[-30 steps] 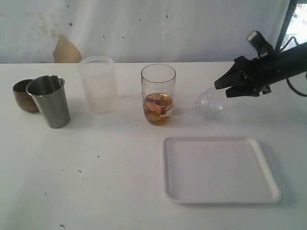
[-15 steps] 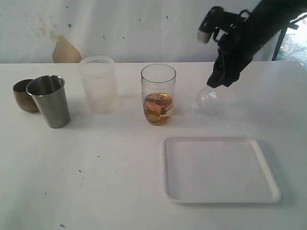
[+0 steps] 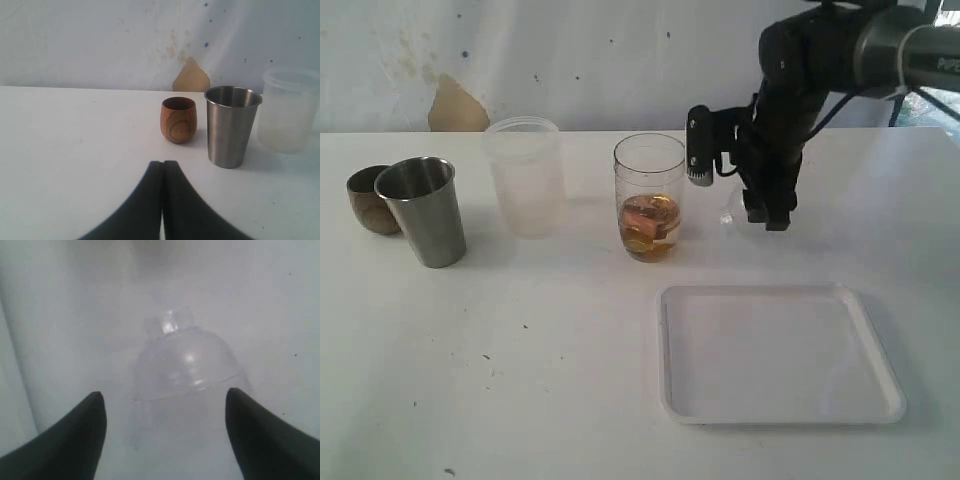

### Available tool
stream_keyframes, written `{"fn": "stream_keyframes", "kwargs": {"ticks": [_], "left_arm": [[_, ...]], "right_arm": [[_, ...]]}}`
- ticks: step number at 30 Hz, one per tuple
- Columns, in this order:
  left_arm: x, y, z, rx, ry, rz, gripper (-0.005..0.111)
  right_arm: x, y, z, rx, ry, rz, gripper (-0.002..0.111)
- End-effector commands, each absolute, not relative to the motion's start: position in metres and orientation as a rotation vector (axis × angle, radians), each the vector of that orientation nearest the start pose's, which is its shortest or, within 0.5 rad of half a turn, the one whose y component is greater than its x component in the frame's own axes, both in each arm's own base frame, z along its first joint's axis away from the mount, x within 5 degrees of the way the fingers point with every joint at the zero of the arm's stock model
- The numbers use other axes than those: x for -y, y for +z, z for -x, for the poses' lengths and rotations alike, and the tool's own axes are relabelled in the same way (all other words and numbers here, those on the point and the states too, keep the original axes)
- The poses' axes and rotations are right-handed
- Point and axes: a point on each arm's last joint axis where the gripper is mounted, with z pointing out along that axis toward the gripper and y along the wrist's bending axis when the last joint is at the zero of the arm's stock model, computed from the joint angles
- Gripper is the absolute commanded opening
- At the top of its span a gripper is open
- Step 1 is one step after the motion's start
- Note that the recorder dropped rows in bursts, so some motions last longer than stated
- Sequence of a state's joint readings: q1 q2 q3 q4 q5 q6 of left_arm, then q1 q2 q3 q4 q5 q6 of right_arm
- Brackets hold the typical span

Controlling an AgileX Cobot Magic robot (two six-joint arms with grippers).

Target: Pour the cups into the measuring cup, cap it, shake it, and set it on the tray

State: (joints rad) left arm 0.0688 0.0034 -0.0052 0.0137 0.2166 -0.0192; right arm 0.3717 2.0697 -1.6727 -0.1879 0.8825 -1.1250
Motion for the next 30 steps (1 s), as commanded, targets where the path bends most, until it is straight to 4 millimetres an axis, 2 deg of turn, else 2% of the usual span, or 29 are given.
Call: {"fn": "stream_keyframes", "kwargs": {"ticks": [1, 7, 14, 22, 26, 27, 30], "left_arm": [[-0.004, 0.194, -0.056, -1.692, 0.058, 0.065, 0.000], [-0.004, 0.194, -0.056, -1.692, 0.058, 0.065, 0.000], [-0.004, 0.194, -0.056, -1.692, 0.058, 0.065, 0.000], [-0.004, 0.194, -0.056, -1.692, 0.058, 0.065, 0.000], [-0.004, 0.194, -0.056, -1.692, 0.058, 0.065, 0.000], [-0.004, 0.194, -0.056, -1.692, 0.058, 0.065, 0.000], [-0.004, 0.194, -0.056, -1.692, 0.058, 0.065, 0.000]], "right_arm": [[-0.152, 0.194, -0.432, -1.945, -0.469, 2.042, 0.064], [-0.156, 0.179, -0.440, -1.890, -0.488, 2.034, 0.064], [-0.155, 0.155, -0.443, -1.924, -0.468, 2.076, 0.064], [-0.152, 0.148, -0.442, -1.948, -0.483, 2.118, 0.063], [-0.148, 0.147, -0.440, -2.008, -0.498, 2.122, 0.048], [-0.147, 0.147, -0.438, -2.059, -0.496, 2.097, 0.034], [-0.145, 0.146, -0.436, -2.092, -0.488, 2.106, 0.012]]}}
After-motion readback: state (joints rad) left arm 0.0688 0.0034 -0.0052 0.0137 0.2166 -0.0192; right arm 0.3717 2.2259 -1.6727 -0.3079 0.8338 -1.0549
